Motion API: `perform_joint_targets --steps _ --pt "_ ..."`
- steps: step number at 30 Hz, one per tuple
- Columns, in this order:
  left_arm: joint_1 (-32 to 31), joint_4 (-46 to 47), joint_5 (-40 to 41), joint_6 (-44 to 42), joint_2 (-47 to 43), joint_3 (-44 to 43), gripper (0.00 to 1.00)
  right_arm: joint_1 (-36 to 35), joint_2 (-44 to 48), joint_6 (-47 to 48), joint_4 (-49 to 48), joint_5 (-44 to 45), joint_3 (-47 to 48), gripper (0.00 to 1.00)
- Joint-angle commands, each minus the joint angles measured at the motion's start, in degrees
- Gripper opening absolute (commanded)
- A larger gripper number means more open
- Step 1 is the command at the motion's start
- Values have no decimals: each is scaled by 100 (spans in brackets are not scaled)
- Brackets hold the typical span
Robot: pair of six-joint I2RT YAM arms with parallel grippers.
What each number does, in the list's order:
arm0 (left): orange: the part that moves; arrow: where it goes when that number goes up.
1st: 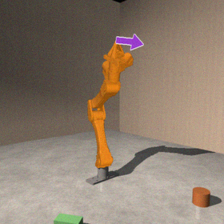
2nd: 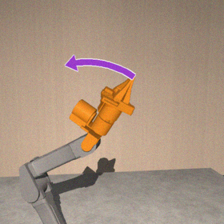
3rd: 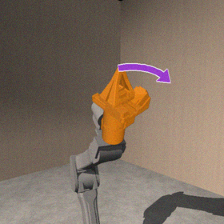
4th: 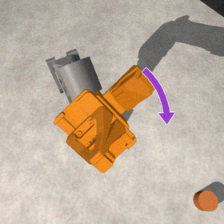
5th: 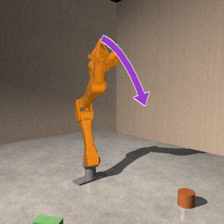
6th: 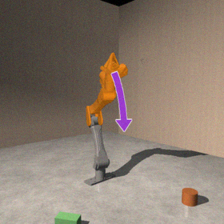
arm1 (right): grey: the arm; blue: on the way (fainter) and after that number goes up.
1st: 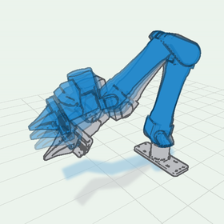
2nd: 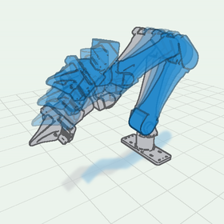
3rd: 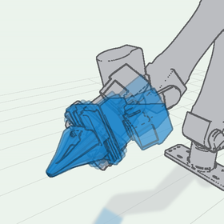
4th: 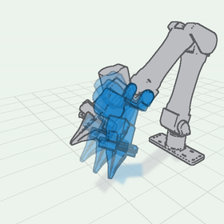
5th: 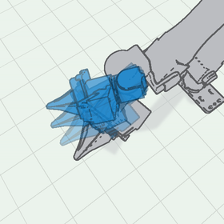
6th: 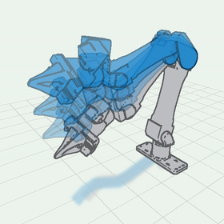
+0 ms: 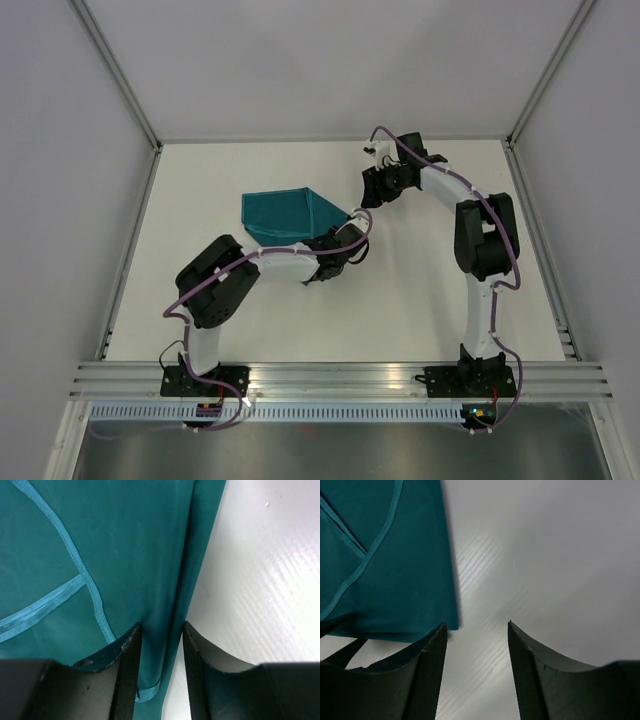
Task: Fold the napkin, place the utensils inside, and roll it up
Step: Roll the napkin with the utensil
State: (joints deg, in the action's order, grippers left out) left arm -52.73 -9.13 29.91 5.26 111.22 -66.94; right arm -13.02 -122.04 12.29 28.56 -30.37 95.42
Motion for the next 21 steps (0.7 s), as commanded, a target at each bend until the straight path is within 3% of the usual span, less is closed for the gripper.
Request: perform_joint_targets --steps 1,7,11,16,21 --pt "35 -177 50 256 -390 102 44 -69 -486 194 545 -548 740 59" --pt "105 -186 76 283 -785 67 48 -280 -1277 212 905 -627 1593 66" --pt "263 -195 -20 449 -1058 111 49 -333 -1401 440 1151 -821 1664 69" --pt "588 -300 -266 740 -1392 198 50 -500 -1559 599 1266 -795 1647 69" --pt "694 -327 -363 775 -1594 330 50 -649 -1674 458 1170 -585 1656 63"
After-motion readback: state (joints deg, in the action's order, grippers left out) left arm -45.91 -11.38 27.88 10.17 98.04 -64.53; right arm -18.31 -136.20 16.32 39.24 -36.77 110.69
